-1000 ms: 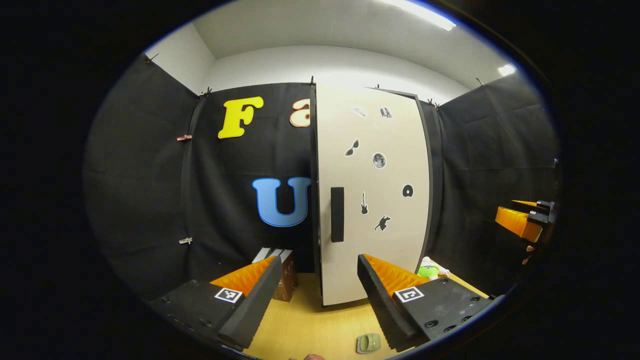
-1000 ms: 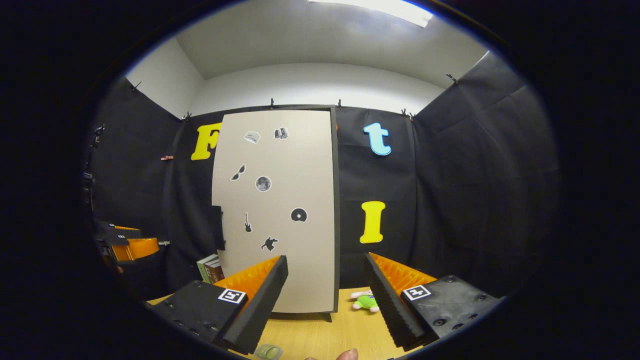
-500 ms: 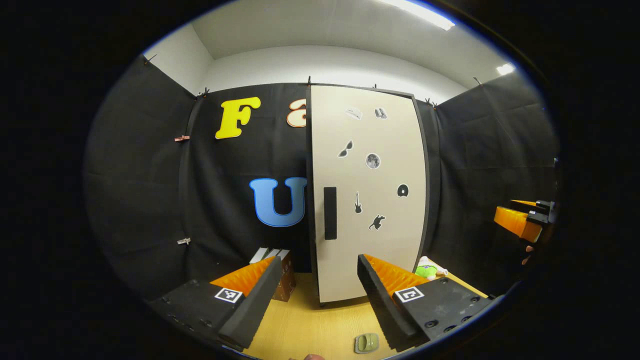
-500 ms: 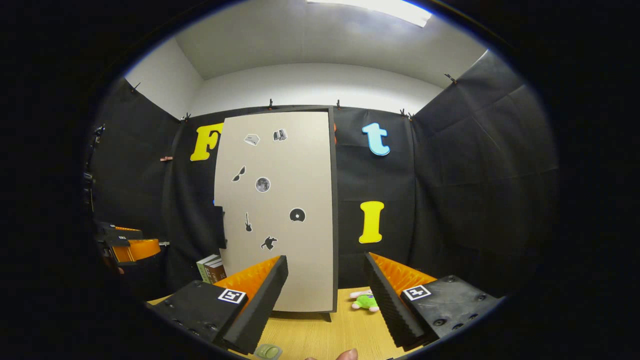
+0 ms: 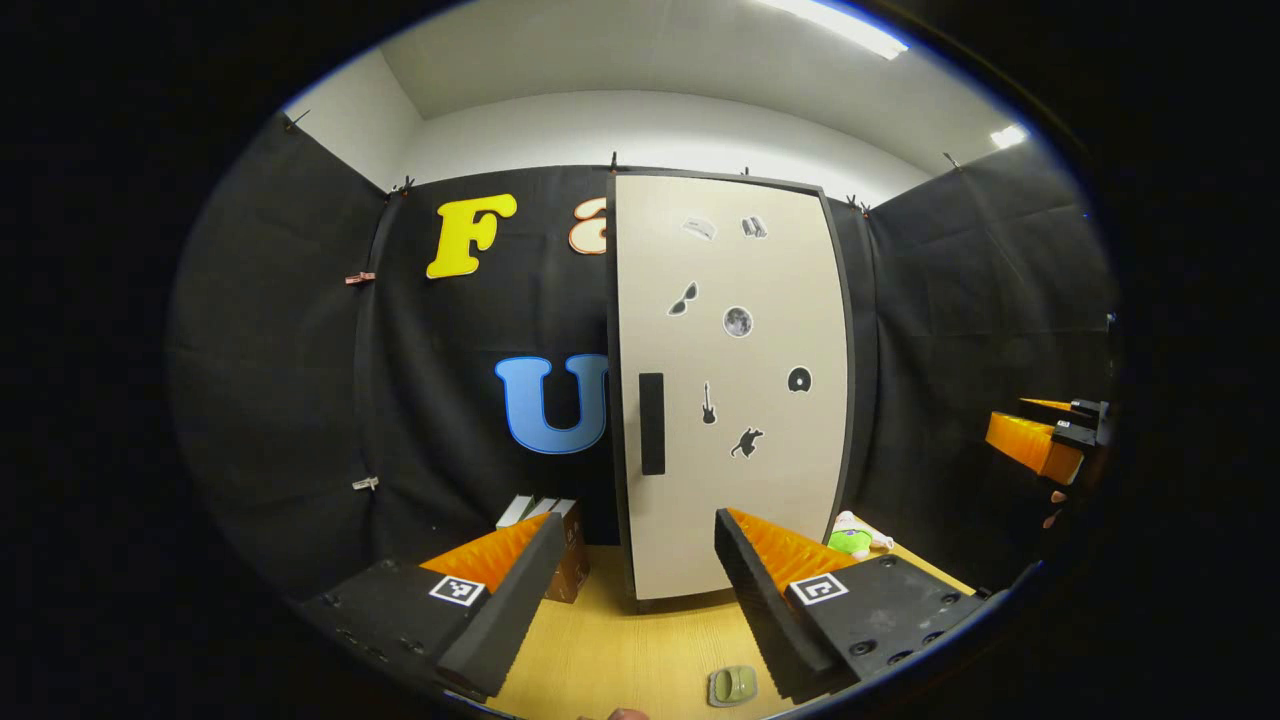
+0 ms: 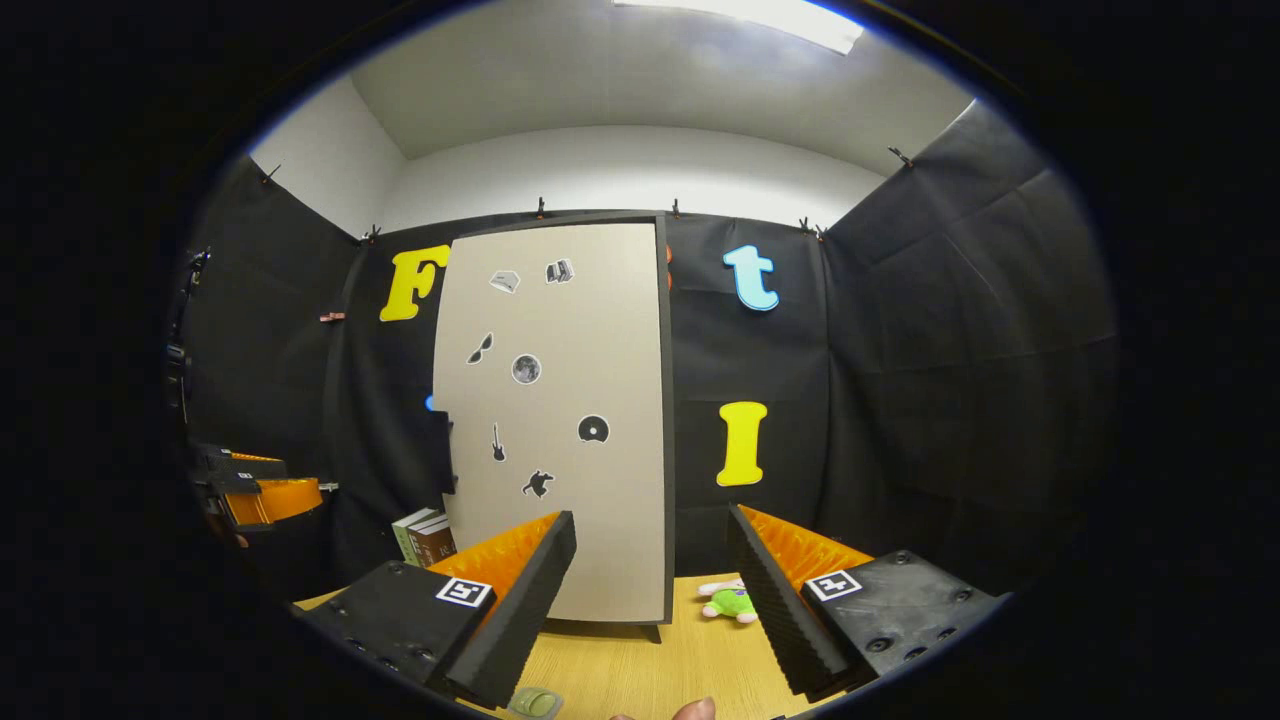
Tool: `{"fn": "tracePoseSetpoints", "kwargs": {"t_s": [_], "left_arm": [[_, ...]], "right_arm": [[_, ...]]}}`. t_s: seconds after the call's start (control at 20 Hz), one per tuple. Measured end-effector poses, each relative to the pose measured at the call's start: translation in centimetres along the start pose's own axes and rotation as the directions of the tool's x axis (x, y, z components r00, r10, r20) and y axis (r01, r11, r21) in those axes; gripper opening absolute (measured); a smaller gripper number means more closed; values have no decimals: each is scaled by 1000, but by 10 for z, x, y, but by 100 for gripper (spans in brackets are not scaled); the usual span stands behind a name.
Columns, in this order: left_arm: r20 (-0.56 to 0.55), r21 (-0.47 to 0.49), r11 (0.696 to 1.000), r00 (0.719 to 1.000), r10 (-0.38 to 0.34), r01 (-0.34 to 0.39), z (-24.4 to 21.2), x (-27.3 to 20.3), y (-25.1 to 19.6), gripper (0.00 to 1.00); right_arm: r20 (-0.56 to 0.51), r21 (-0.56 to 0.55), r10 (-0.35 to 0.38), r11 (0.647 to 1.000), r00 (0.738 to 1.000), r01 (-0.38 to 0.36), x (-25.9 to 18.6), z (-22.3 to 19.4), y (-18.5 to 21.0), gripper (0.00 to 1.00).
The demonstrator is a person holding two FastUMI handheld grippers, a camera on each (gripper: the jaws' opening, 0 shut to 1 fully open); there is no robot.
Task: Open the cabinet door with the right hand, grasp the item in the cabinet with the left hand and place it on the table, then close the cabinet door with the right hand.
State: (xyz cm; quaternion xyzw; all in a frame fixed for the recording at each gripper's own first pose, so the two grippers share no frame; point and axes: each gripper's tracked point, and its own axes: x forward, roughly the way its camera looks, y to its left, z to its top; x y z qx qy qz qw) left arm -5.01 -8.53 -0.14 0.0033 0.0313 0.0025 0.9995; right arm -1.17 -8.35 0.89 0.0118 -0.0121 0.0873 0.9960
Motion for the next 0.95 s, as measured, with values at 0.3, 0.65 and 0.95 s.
{"fn": "tracePoseSetpoints", "kwargs": {"t_s": [0.3,0.65,0.95], "left_arm": [[-2,3,1000,1000,-5,5,-1,0,-2,95],[-2,9,1000,1000,-14,14,0,0,-5,95],[-1,10,1000,1000,-15,15,1,-1,-6,95]], "right_arm": [[0,-3,1,1000,1000,-1,-1,0,1,92],[2,-7,3,1000,1000,-3,-2,1,3,98],[5,-9,1,1000,1000,-1,-2,2,1,92]]}}
